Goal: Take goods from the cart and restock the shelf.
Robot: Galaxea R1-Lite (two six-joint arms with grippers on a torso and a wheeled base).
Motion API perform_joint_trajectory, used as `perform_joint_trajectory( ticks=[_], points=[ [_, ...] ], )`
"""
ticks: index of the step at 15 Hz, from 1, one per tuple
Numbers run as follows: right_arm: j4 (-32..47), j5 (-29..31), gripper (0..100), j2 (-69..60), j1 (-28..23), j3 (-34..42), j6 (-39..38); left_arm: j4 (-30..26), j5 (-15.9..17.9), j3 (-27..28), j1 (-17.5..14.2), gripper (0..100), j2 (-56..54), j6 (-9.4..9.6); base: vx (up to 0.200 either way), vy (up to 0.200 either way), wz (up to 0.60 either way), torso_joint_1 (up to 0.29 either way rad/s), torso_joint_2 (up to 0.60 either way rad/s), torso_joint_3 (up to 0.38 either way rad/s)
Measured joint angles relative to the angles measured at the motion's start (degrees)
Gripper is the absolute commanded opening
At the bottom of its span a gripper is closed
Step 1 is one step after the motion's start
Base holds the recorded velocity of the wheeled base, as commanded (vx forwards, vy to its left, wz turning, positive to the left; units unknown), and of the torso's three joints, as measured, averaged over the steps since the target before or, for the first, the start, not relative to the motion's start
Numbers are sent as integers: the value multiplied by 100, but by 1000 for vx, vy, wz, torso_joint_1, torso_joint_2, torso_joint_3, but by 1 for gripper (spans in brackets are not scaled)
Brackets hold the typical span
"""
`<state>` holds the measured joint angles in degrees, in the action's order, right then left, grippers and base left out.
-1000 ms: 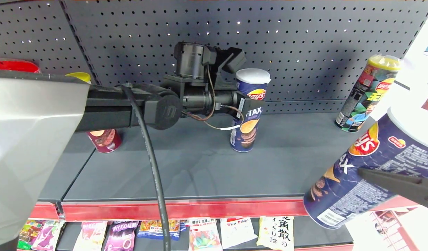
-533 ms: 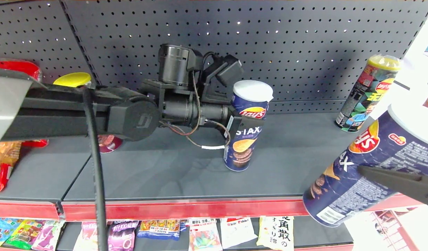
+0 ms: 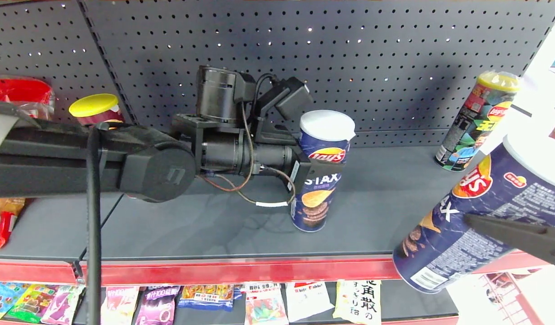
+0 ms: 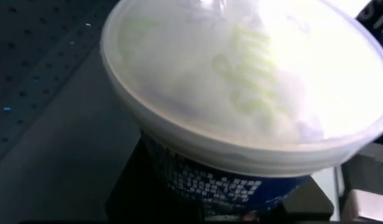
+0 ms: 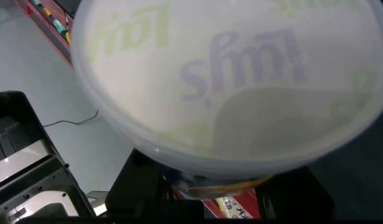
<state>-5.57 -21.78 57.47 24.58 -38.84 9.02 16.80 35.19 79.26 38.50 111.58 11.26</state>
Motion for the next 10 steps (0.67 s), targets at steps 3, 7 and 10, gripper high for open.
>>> perform_joint_trajectory(
  ticks=[3, 7, 10],
  points=[
    [2, -2, 0, -17, 1, 9, 1, 194, -22, -88, 74, 0, 5, -56, 0, 0, 0, 0, 0, 0],
    [5, 2, 0, -20, 1, 17, 1, 534, -60, -306, 171, 0, 22, -260, 0, 0, 0, 0, 0, 0],
    [5, 2, 0, 0, 6, 20, 1, 561, -82, -390, 193, 0, -9, -265, 0, 0, 0, 0, 0, 0]
  ],
)
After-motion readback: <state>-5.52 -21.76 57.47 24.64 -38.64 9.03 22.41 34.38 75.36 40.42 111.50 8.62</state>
